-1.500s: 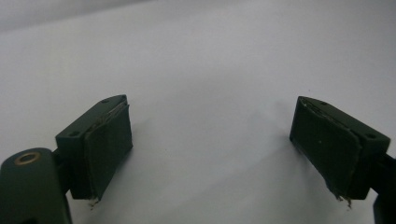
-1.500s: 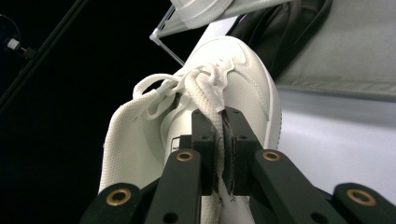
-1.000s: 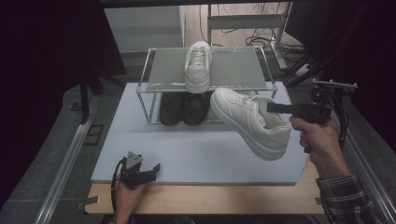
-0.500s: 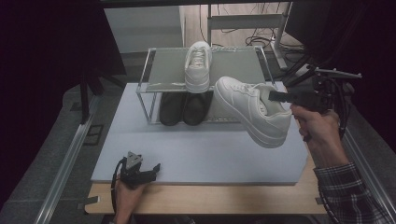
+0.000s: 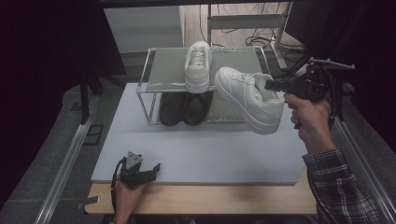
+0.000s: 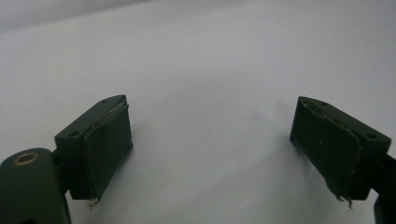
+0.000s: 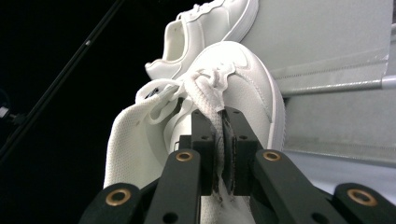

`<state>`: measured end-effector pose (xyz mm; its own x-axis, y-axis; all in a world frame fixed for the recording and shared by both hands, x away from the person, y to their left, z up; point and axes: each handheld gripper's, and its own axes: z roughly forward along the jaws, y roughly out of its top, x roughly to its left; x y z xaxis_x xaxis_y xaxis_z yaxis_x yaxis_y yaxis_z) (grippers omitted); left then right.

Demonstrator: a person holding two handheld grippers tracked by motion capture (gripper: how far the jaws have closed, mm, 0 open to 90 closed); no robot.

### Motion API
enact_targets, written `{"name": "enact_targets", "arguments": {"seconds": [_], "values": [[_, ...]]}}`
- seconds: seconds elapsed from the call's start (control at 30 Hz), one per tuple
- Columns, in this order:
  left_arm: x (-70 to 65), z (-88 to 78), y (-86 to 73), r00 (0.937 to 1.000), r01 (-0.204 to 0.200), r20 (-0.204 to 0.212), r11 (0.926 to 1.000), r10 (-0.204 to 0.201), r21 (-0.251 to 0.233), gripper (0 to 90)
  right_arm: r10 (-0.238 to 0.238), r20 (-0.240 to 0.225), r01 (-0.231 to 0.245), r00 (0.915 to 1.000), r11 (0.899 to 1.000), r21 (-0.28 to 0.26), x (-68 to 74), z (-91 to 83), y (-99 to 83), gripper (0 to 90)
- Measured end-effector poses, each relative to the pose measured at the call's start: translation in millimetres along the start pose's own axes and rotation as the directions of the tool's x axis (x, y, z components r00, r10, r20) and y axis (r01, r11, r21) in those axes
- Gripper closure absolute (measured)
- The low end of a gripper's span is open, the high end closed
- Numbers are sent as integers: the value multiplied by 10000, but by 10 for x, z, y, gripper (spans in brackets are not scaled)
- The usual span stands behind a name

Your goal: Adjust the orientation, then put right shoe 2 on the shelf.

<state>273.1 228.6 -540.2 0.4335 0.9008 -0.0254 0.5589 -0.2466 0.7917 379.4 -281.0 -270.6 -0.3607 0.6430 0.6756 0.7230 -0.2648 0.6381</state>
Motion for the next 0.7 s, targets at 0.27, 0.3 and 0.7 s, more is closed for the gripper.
{"name": "enact_targets", "arguments": {"seconds": [0.27,0.3,0.7], "values": [[1,-1,0,10000,20,15,10000,-20,-6,118,177,218,-172,9996,9996,-233,-9,153,73,841],[-1,1,0,10000,-1,-4,10000,1,-2,119,156,256,-149,9996,9995,-278,-13,170,79,841],[2,-2,0,10000,-43,8,10000,43,28,118,292,723,-241,9970,9973,-700,-44,363,160,838]]}}
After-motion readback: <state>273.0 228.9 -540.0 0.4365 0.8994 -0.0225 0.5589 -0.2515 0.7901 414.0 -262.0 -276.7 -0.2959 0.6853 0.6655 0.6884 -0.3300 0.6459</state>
